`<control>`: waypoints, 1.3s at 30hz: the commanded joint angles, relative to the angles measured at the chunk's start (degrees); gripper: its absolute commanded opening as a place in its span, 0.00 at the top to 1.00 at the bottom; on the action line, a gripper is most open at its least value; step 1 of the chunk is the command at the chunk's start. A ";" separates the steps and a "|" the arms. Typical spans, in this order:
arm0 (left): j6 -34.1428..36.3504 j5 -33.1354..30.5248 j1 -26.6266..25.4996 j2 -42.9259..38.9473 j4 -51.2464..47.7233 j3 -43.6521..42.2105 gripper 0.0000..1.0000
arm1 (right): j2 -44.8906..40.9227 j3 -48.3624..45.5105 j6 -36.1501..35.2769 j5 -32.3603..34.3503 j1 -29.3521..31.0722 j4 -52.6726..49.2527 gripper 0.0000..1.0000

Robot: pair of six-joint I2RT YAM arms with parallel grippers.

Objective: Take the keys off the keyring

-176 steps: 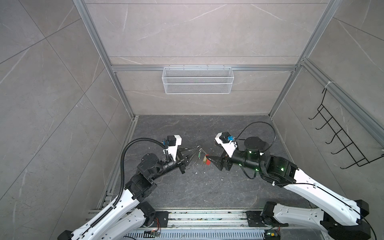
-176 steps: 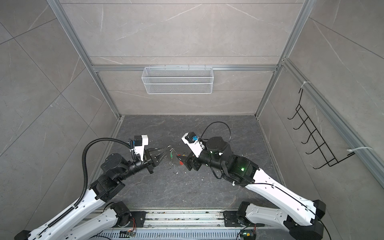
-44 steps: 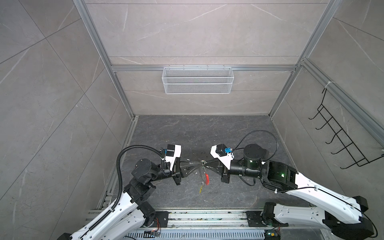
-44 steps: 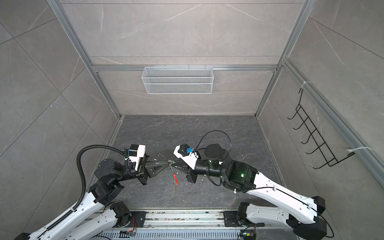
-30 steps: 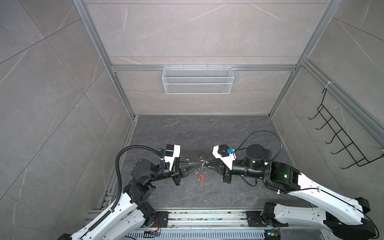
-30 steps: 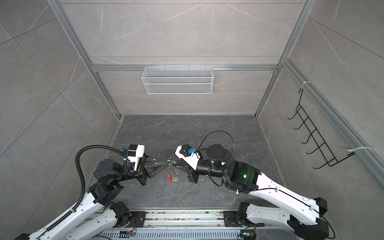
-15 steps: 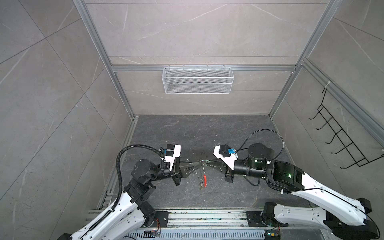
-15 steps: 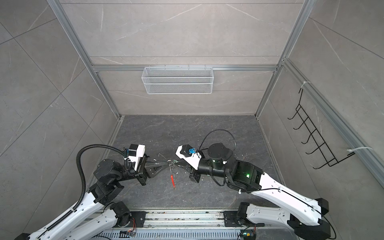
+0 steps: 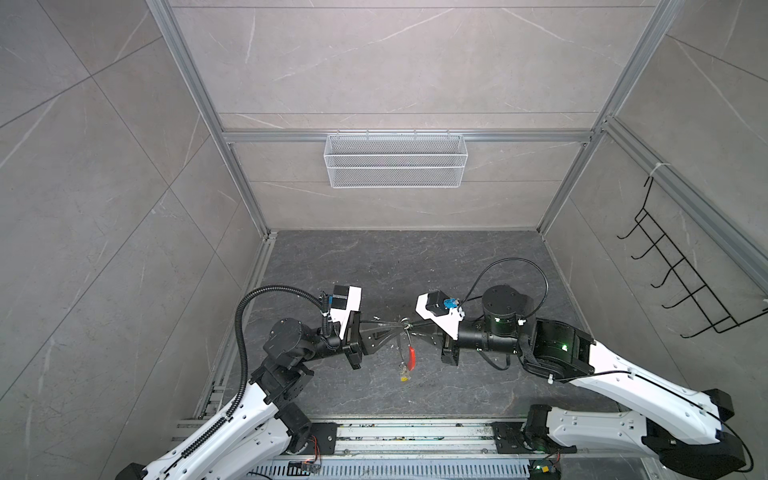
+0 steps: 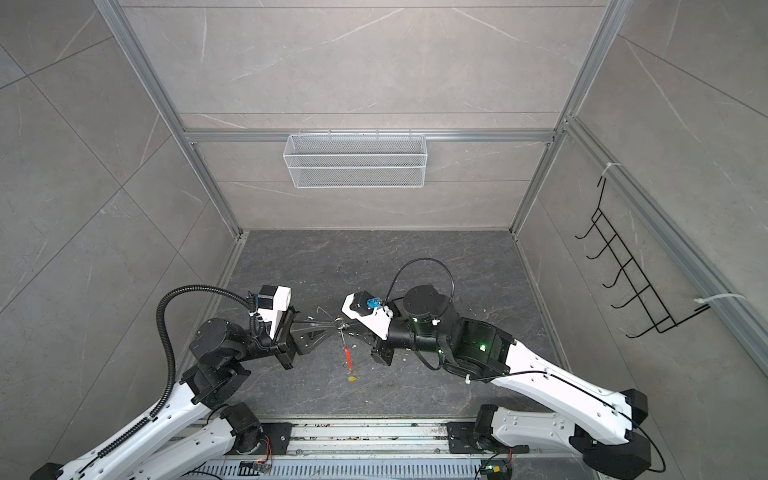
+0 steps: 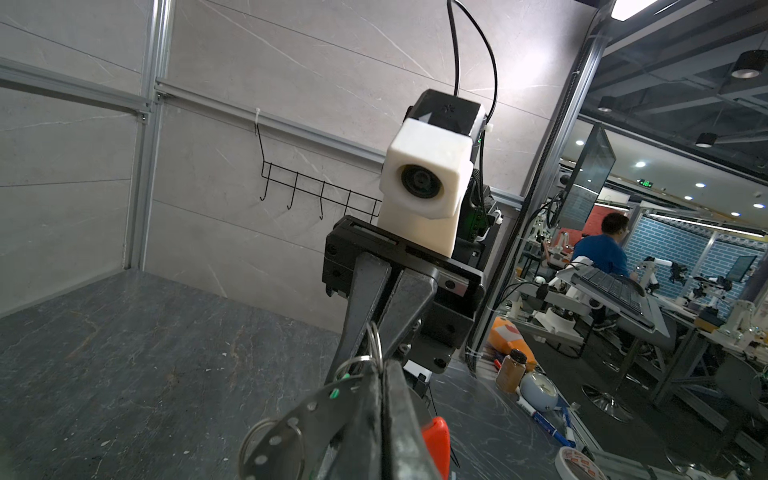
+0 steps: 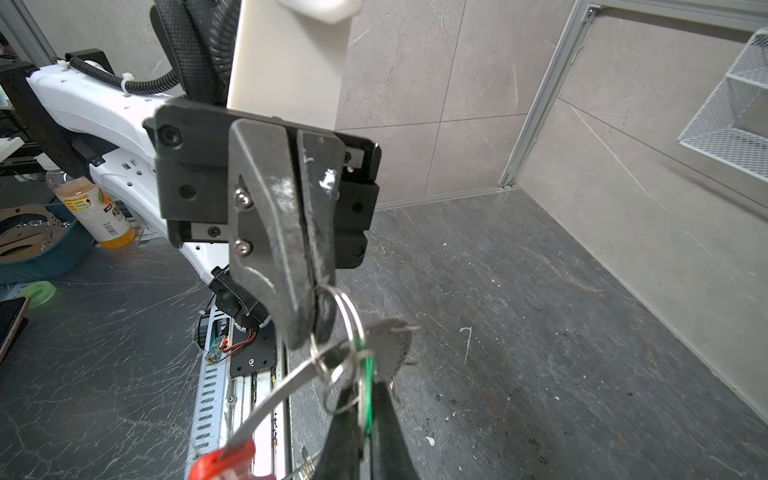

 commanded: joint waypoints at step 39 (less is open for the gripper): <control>4.81 -2.35 -0.13 -4.15 1.89 -0.36 1.00 | -9.08 -3.49 5.89 12.75 3.98 0.33 0.44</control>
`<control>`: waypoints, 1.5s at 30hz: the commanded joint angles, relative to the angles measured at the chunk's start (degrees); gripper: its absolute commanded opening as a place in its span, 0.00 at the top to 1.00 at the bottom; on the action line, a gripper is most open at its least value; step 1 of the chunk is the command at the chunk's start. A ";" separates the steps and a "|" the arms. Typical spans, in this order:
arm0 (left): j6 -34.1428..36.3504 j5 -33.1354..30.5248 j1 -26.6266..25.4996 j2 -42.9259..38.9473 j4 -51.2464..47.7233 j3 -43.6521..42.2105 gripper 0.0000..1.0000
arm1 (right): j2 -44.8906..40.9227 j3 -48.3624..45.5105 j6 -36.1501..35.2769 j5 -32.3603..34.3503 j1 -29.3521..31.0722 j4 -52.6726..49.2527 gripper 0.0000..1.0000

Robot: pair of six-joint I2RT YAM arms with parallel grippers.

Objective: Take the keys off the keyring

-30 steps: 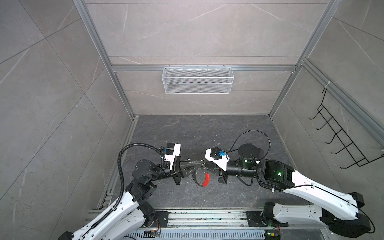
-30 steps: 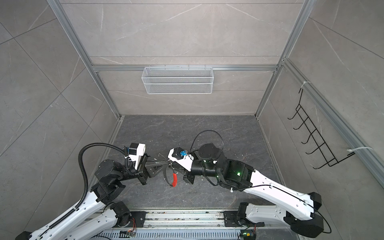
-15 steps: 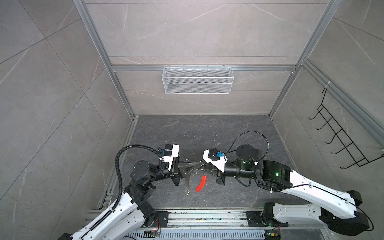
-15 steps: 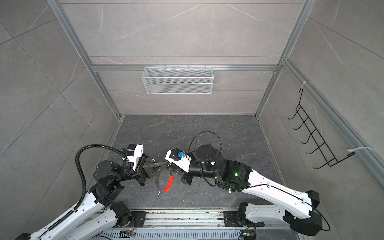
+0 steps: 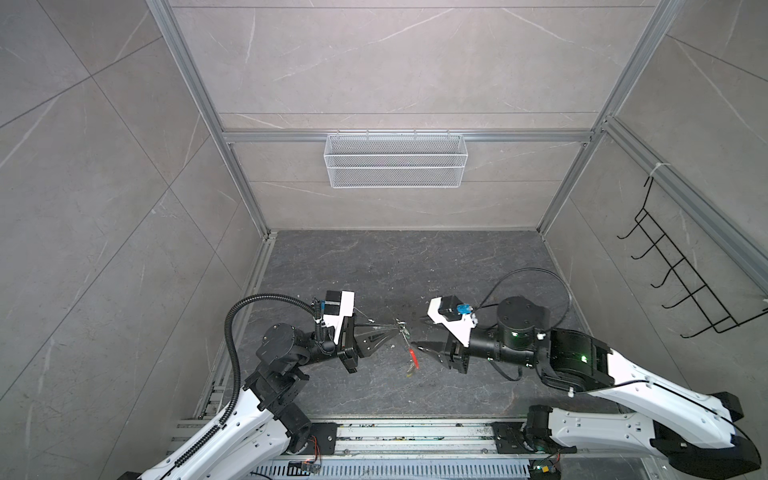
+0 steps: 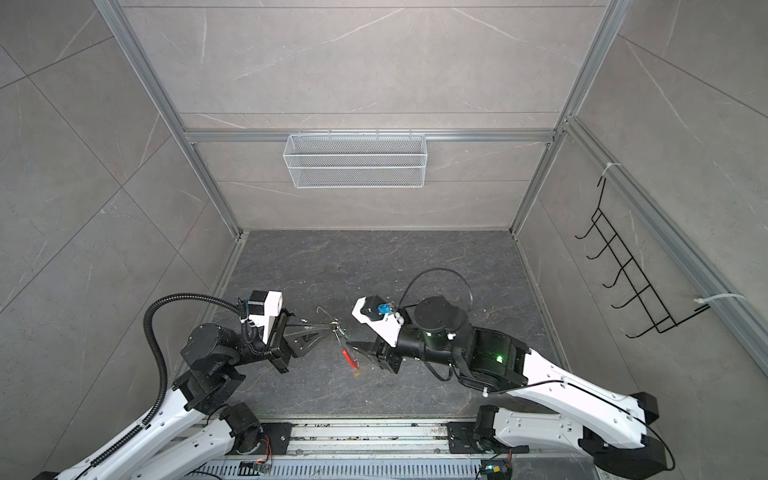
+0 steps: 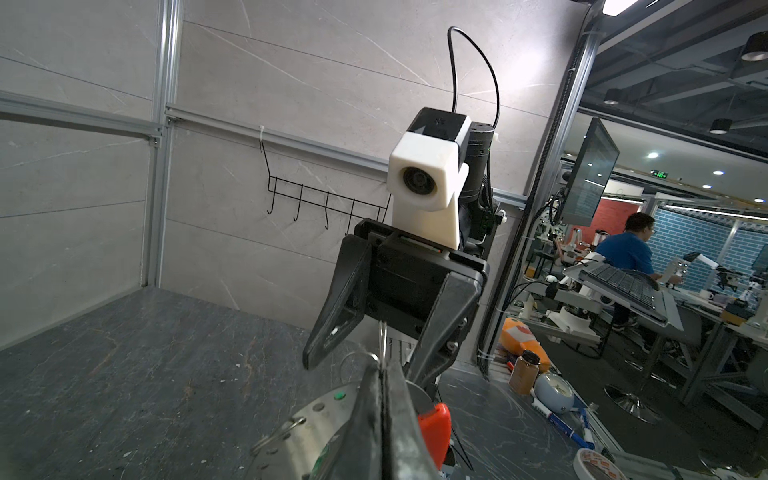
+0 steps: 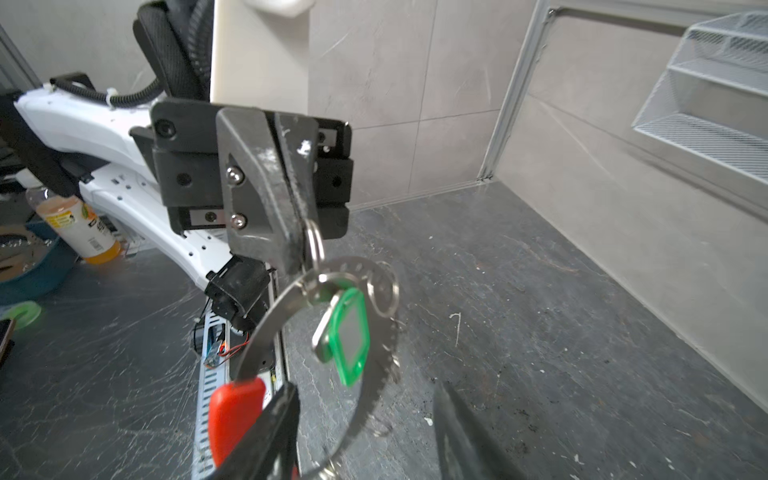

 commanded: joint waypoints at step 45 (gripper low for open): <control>2.02 -2.24 -0.13 -0.44 2.86 -0.23 1.00 | 7.47 3.40 14.14 -33.33 -11.17 15.36 0.98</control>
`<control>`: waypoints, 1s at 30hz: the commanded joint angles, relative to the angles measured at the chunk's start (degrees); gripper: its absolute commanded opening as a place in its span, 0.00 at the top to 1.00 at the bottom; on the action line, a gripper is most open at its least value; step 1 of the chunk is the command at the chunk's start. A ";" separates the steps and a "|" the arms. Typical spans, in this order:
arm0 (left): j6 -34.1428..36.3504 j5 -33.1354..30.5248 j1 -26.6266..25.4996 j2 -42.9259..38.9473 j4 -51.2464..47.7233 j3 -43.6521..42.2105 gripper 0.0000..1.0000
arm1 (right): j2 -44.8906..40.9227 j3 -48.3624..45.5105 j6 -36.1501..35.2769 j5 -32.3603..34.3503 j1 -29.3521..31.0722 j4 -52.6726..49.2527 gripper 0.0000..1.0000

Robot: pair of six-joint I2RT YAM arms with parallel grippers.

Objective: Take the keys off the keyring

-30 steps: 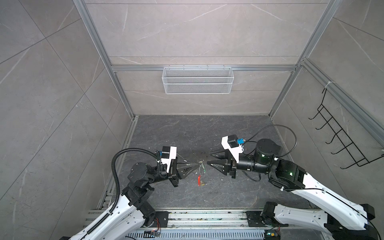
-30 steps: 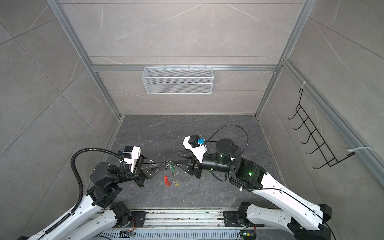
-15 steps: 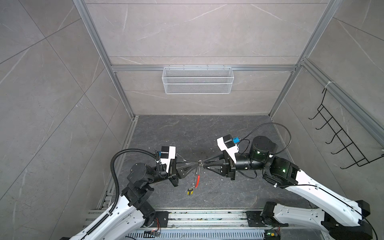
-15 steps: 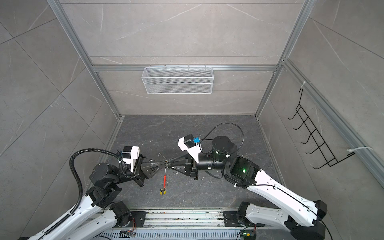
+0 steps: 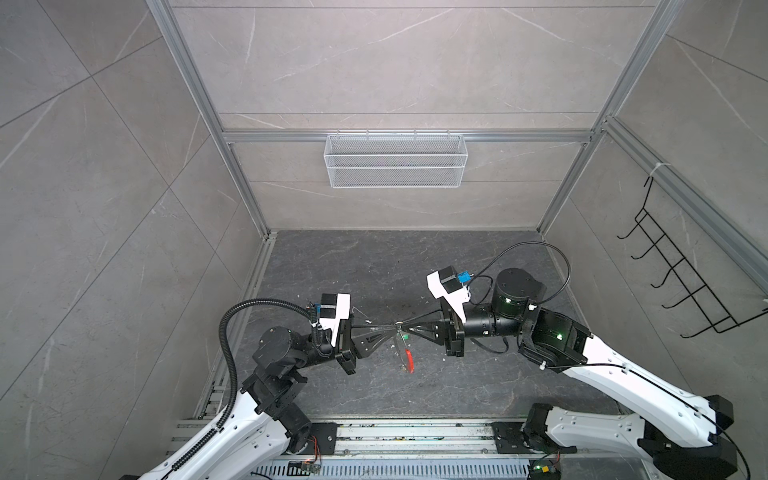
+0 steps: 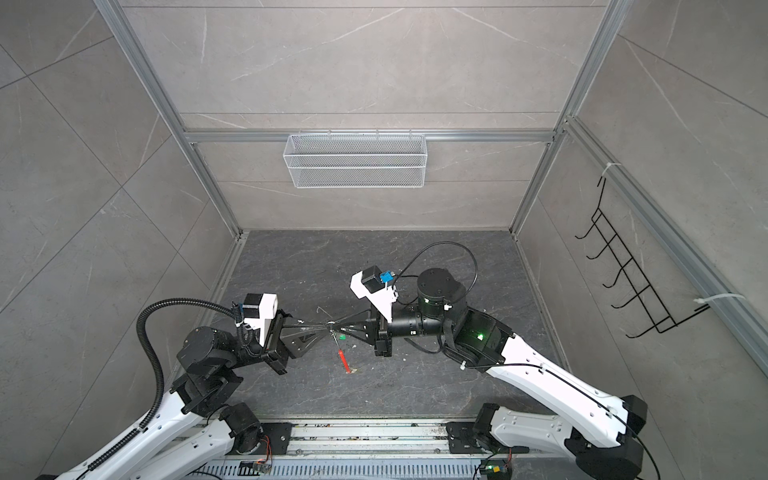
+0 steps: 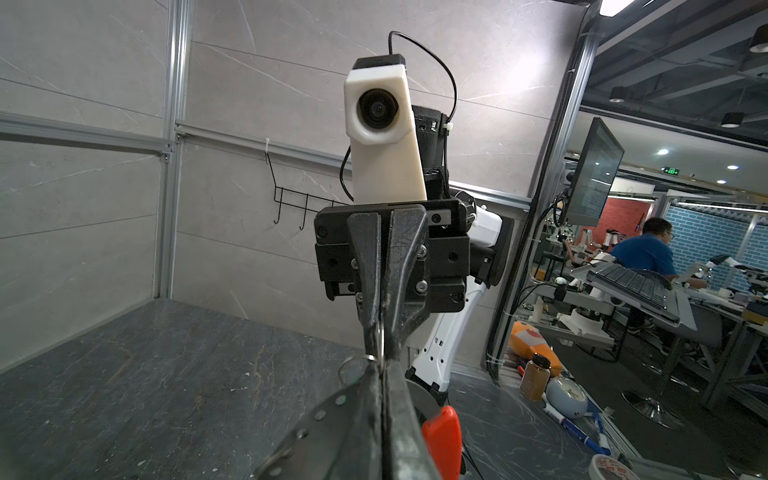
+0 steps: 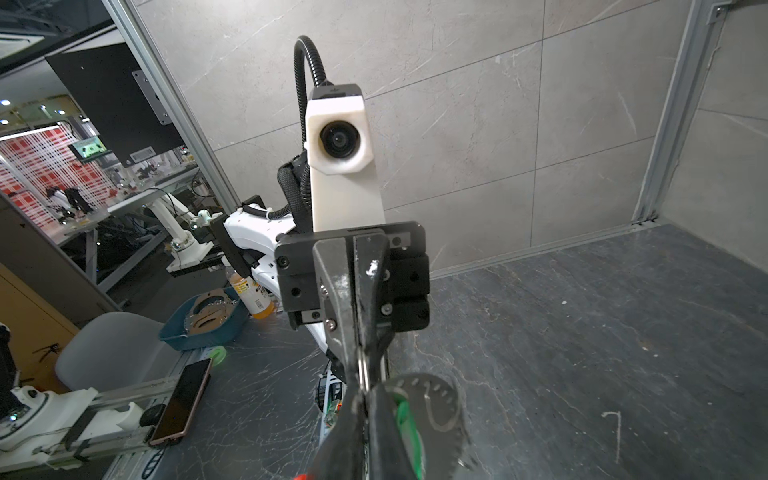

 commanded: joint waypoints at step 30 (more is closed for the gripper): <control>4.12 6.88 -0.12 11.41 -17.87 9.50 0.72 | 5.35 14.74 -14.51 7.71 -3.39 -40.34 1.00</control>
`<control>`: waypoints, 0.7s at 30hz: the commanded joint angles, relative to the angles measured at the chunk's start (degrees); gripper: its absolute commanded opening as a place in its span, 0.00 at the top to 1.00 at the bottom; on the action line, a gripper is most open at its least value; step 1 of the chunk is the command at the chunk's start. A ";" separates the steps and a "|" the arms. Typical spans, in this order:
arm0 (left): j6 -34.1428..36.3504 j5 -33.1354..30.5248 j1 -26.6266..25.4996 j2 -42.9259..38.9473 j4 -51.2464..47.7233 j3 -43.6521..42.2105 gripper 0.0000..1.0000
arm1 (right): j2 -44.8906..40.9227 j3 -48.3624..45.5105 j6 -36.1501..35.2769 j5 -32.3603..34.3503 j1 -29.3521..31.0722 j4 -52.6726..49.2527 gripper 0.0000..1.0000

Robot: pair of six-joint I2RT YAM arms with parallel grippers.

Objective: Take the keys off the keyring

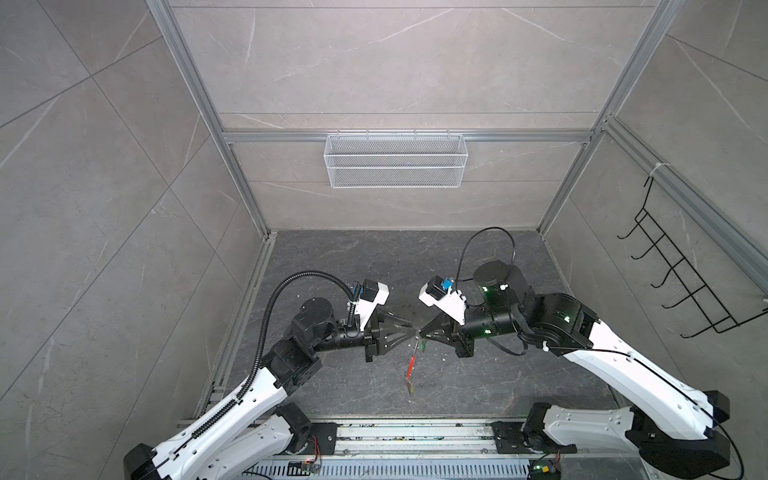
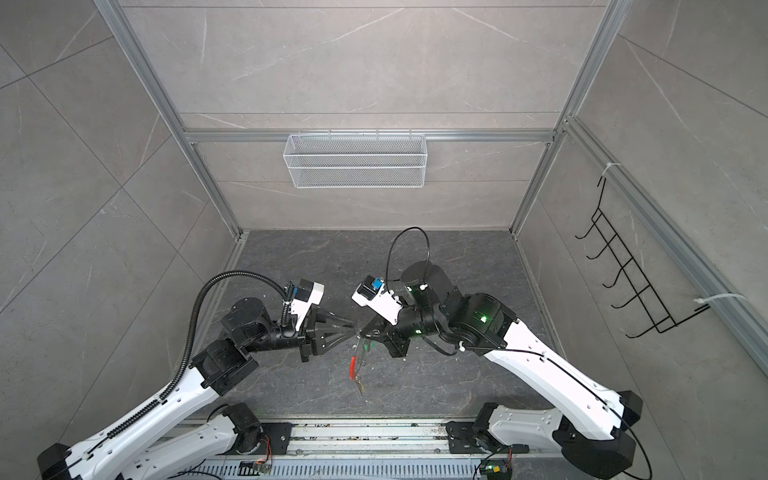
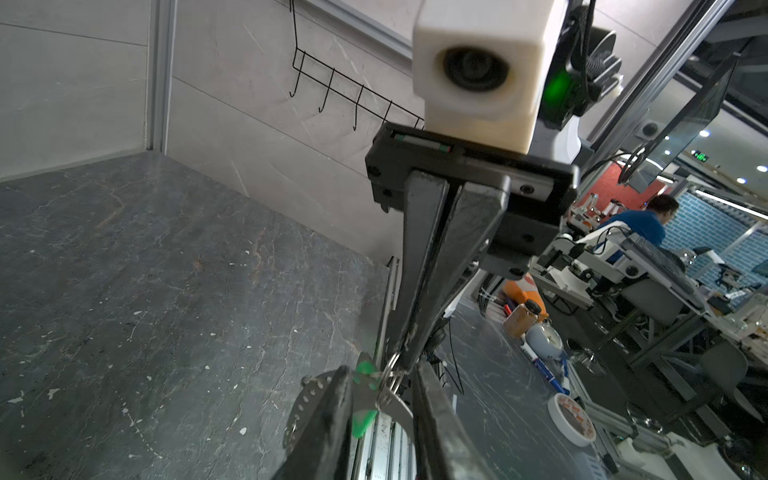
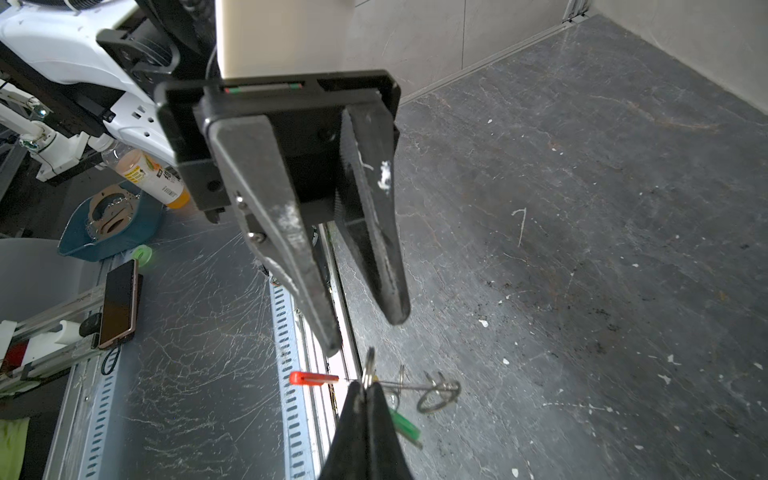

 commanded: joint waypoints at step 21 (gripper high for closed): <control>1.04 5.37 -0.07 1.76 1.63 2.92 0.91 | 0.85 2.92 -1.24 -3.57 -0.53 0.03 1.00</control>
